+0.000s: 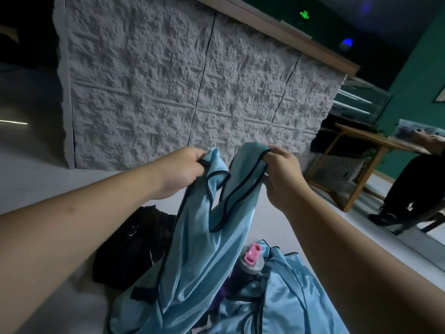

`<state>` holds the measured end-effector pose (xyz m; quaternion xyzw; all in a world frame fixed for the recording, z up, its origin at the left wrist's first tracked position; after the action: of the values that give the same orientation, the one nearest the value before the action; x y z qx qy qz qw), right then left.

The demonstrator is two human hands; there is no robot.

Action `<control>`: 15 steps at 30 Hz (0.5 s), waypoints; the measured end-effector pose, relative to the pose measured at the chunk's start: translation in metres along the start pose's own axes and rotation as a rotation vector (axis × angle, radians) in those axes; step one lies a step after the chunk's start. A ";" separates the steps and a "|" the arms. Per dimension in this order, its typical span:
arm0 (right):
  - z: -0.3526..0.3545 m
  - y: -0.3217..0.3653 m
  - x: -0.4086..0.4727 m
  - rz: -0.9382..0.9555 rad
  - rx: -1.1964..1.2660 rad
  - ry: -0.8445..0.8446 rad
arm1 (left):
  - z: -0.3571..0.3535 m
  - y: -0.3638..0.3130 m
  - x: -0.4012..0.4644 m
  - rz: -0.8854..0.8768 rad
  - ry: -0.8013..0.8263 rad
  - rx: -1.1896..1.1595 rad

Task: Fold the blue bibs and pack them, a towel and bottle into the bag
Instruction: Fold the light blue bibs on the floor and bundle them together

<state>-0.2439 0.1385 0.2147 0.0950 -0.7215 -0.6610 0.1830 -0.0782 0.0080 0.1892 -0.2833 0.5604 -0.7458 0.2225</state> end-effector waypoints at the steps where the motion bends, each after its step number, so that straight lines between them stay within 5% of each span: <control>1: -0.007 0.002 -0.003 0.011 -0.004 0.040 | -0.005 -0.004 -0.001 -0.029 0.015 0.021; 6: -0.023 0.011 -0.012 0.101 -0.109 0.108 | -0.020 -0.026 -0.006 -0.144 0.052 -0.200; 11: -0.034 0.013 -0.024 0.063 -0.091 0.318 | -0.004 -0.043 -0.001 -0.225 -0.138 -0.212; 15: -0.039 0.016 -0.028 0.044 -0.053 0.355 | -0.009 -0.048 -0.005 -0.201 -0.041 -0.270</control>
<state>-0.2019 0.1149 0.2290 0.1896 -0.6620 -0.6485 0.3243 -0.0812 0.0307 0.2323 -0.3806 0.6196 -0.6762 0.1180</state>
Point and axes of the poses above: each hand's wrist, its own x-axis towards the middle knuckle, its own z-axis out of the back of the hand, y = z × x, the point moved 8 cm from there along x, towards the middle knuckle, and after that the axes turned 11 degrees about -y, right-handed, at the moved point
